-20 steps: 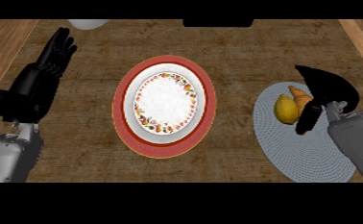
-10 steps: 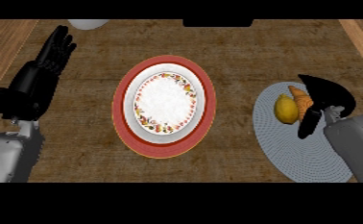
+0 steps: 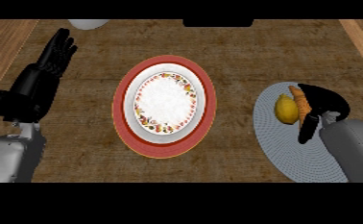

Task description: Pick the croissant from the placemat and place it in the plate

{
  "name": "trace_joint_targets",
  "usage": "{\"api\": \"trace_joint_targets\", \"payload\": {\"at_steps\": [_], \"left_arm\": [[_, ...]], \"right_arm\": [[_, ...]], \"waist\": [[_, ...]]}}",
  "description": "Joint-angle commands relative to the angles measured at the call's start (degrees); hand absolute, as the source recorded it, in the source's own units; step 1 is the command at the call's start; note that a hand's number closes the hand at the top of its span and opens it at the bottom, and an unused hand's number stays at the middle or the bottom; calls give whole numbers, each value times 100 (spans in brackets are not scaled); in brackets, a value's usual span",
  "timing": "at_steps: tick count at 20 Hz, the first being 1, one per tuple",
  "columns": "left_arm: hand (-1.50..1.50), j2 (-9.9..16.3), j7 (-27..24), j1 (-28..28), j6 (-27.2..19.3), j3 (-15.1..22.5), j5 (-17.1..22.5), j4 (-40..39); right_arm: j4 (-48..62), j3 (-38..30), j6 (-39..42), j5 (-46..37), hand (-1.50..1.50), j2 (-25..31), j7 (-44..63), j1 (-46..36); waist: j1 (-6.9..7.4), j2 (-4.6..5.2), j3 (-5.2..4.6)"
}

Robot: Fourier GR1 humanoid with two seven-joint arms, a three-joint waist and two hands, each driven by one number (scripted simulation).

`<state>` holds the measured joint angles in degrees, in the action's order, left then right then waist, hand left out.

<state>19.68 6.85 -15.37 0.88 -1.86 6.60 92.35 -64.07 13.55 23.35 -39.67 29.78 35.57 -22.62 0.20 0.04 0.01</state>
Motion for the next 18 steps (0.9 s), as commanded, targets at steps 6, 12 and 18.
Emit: {"api": "trace_joint_targets", "payload": {"at_steps": [6,12,18], "left_arm": [[0,-244,-6,-125,-84,37,-273,-166],[0,-138,-183,246,183,-154,-184,57],[0,-192,-80,-38,90,-242,-220,-154]], "right_arm": [[740,-23,-1444,-822,150,-193,-1111,-147],[283,-52,-1915,-1026,150,68,-1934,390],[682,-527,-3045,-957,150,635,-3669,772]], "waist": [[16,19,6],[-31,-12,-1],[-37,5,4]]}}
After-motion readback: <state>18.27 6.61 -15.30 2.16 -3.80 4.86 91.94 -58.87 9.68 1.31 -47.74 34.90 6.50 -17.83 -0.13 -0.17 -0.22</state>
